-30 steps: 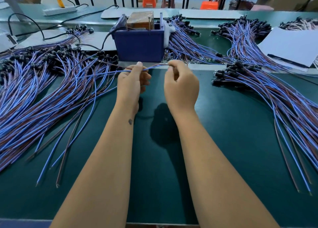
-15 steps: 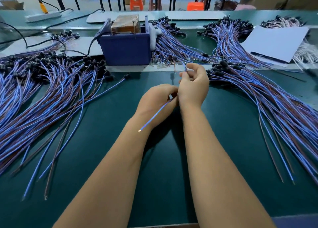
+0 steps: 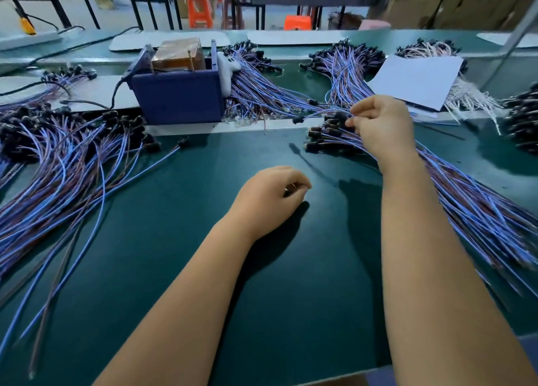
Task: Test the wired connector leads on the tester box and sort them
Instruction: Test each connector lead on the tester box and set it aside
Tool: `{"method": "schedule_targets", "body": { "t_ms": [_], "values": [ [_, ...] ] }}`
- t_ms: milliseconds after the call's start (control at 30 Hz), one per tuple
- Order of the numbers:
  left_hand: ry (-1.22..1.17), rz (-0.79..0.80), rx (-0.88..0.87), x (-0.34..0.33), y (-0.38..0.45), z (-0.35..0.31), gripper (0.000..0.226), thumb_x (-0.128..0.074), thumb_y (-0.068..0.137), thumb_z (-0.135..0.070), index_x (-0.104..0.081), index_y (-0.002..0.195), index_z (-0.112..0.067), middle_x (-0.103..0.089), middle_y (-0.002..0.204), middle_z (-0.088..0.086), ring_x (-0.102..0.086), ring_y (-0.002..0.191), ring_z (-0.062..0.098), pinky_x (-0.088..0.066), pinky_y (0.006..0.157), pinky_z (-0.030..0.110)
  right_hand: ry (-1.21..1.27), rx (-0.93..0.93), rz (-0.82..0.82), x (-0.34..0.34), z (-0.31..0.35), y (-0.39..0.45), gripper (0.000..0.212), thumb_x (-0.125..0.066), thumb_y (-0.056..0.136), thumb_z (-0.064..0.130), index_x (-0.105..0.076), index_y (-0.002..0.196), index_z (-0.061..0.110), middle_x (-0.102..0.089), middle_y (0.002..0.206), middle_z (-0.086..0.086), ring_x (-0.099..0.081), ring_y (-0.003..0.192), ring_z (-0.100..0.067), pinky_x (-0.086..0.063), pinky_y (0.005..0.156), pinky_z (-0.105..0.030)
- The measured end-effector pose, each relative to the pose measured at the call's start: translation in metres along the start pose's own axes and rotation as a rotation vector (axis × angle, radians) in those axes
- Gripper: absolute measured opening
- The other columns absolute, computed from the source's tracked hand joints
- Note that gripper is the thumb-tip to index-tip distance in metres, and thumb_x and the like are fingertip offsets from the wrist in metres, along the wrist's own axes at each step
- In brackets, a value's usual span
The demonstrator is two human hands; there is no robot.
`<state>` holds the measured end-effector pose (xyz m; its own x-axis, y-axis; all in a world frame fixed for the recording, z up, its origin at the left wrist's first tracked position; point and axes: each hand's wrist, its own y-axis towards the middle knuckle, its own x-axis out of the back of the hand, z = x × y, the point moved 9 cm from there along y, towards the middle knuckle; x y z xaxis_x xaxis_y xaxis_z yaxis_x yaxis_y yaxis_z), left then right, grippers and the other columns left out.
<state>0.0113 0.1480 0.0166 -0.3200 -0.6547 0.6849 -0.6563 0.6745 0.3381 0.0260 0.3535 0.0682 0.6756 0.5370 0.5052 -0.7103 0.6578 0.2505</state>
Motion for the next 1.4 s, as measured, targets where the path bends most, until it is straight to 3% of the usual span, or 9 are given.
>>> {"method": "schedule_targets", "body": {
  "t_ms": [133, 233, 400, 567, 733, 900, 1033, 1200, 1400],
  "values": [
    [0.024, -0.056, 0.060, 0.008, 0.001, 0.007, 0.014, -0.058, 0.093, -0.019, -0.071, 0.096, -0.025, -0.056, 0.084, -0.018, -0.056, 0.079, 0.004, -0.049, 0.080, 0.032, -0.377, -0.090, -0.230, 0.017, 0.005, -0.012, 0.037, -0.049, 0.086, 0.015, -0.064, 0.118, 0.025, -0.061, 0.126, -0.007, -0.047, 0.122, -0.033, -0.036, 0.099, -0.040],
    [0.122, -0.203, 0.157, 0.032, 0.002, 0.024, 0.019, -0.055, 0.092, -0.018, -0.070, 0.103, -0.022, -0.060, 0.105, -0.008, -0.058, 0.095, 0.016, -0.047, 0.084, 0.031, -0.366, 0.010, -0.171, -0.023, 0.033, -0.030, 0.037, -0.050, 0.089, 0.021, -0.060, 0.125, 0.024, -0.055, 0.133, -0.008, -0.042, 0.125, -0.029, -0.032, 0.100, -0.037],
    [0.259, -0.535, 0.415, 0.107, -0.024, 0.074, 0.031, -0.054, 0.085, -0.007, -0.071, 0.109, -0.014, -0.059, 0.125, 0.000, -0.053, 0.113, 0.024, -0.038, 0.084, 0.025, -0.043, 0.091, 0.260, -0.132, 0.070, -0.068, 0.028, -0.053, 0.090, 0.020, -0.063, 0.116, 0.020, -0.062, 0.119, -0.005, -0.055, 0.111, -0.025, -0.043, 0.093, -0.033],
    [0.371, -0.610, 0.594, 0.143, -0.055, 0.104, 0.041, -0.051, 0.083, -0.005, -0.066, 0.120, -0.017, -0.059, 0.132, 0.000, -0.051, 0.115, 0.030, -0.038, 0.081, 0.032, 0.167, 0.145, 0.481, -0.201, 0.097, -0.104, 0.022, -0.055, 0.092, 0.017, -0.064, 0.112, 0.016, -0.062, 0.103, -0.002, -0.057, 0.094, -0.019, -0.040, 0.078, -0.024],
    [0.416, -0.495, 0.786, 0.141, -0.062, 0.127, 0.048, -0.050, 0.088, -0.010, -0.053, 0.136, -0.016, -0.055, 0.132, 0.013, -0.049, 0.119, 0.037, -0.043, 0.089, 0.045, 0.152, 0.183, 0.495, -0.210, 0.080, -0.108, 0.022, -0.052, 0.092, 0.011, -0.067, 0.107, 0.015, -0.065, 0.107, -0.003, -0.057, 0.098, -0.018, -0.043, 0.085, -0.027],
    [0.480, -0.525, 0.763, 0.141, -0.060, 0.125, 0.037, -0.046, 0.093, -0.009, -0.065, 0.124, -0.016, -0.056, 0.124, 0.016, -0.050, 0.115, 0.036, -0.041, 0.088, 0.040, 0.289, 0.156, 0.438, -0.201, 0.080, -0.108, 0.018, -0.051, 0.092, 0.009, -0.067, 0.094, 0.018, -0.063, 0.086, 0.008, -0.056, 0.085, -0.012, -0.040, 0.068, -0.012],
    [0.091, -0.824, 0.577, 0.151, -0.062, 0.116, 0.027, -0.048, 0.095, -0.007, -0.071, 0.105, -0.017, -0.058, 0.106, 0.001, -0.051, 0.089, 0.012, -0.033, 0.069, 0.006, 0.469, -0.010, 0.365, -0.193, 0.067, -0.103, 0.023, -0.042, 0.093, 0.005, -0.057, 0.087, 0.021, -0.063, 0.078, 0.003, -0.059, 0.072, -0.015, -0.048, 0.068, -0.024],
    [-0.634, -0.970, 0.401, 0.144, -0.059, 0.111, 0.030, -0.050, 0.086, -0.002, -0.074, 0.078, -0.018, -0.063, 0.069, -0.006, -0.051, 0.060, 0.002, -0.042, 0.059, 0.014, 0.722, -0.186, 0.331, -0.185, 0.057, -0.096, 0.024, -0.039, 0.095, 0.002, -0.054, 0.083, 0.016, -0.063, 0.072, -0.005, -0.056, 0.056, -0.013, -0.043, 0.053, -0.015],
    [-1.343, -0.469, 0.274, 0.101, -0.022, 0.086, 0.046, -0.041, 0.092, -0.021, -0.072, 0.067, 0.001, -0.070, 0.069, 0.011, -0.064, 0.062, 0.020, -0.053, 0.062, 0.026, 0.838, -0.165, 0.517, -0.191, 0.069, -0.103, 0.030, -0.034, 0.105, 0.016, -0.060, 0.096, 0.007, -0.067, 0.070, -0.004, -0.061, 0.057, -0.013, -0.044, 0.060, -0.024]
  ]
}}
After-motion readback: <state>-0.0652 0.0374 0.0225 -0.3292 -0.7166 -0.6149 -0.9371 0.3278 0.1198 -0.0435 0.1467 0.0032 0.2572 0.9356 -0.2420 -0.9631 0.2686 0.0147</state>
